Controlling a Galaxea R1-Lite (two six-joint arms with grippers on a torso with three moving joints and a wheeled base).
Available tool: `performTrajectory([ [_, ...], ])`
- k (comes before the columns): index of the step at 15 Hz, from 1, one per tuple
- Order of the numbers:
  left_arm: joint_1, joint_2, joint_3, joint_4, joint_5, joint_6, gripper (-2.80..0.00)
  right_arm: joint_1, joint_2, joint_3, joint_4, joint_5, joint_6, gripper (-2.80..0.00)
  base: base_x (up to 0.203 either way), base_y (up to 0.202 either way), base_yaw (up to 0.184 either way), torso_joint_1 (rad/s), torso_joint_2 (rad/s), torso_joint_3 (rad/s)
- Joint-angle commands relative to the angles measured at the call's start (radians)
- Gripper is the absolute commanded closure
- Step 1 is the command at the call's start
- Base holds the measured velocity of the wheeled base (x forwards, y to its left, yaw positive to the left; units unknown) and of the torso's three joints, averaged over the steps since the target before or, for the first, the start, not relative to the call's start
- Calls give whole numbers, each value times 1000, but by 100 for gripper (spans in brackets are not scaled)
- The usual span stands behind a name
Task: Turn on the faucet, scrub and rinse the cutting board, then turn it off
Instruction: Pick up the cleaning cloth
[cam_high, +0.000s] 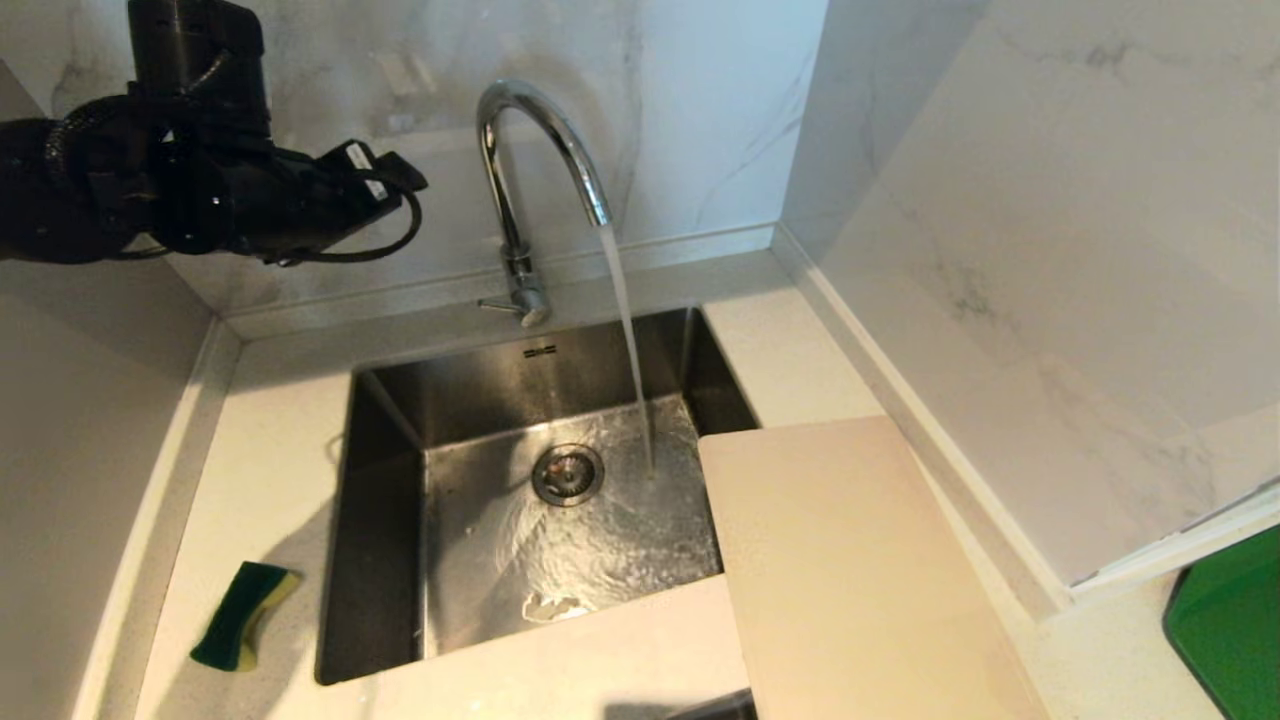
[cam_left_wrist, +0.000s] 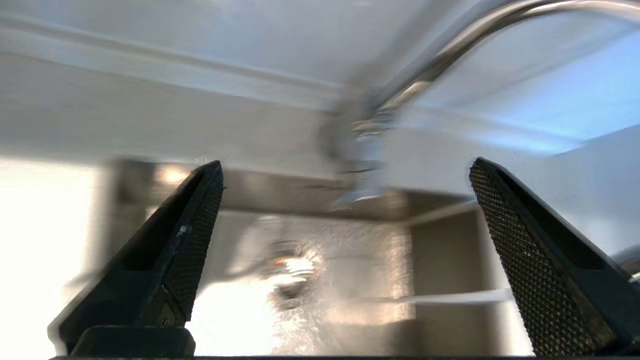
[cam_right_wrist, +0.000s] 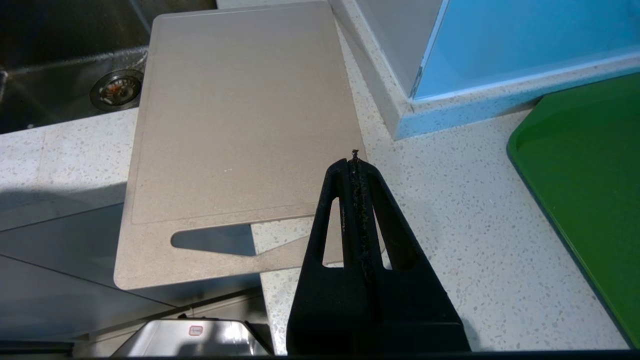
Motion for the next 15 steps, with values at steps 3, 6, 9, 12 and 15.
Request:
performTrajectory([
  [3,70,-133,215,6,-18,73,0,0,0,0,-1,0,0,0,0,0,0,0,0,0],
  [6,153,-209,403,5,-35,219,0,0,0,0,-1,0,0,0,0,0,0,0,0,0],
  [9,250,-254,550,47,-135,267,0,0,0,0,-1,0,0,0,0,0,0,0,0,0],
  [12,266,-306,741,99,-273,271,0,0,0,0,-1,0,0,0,0,0,0,0,0,0],
  [15,231,-359,902,68,-274,276,0,0,0,0,-1,0,0,0,0,0,0,0,0,0],
])
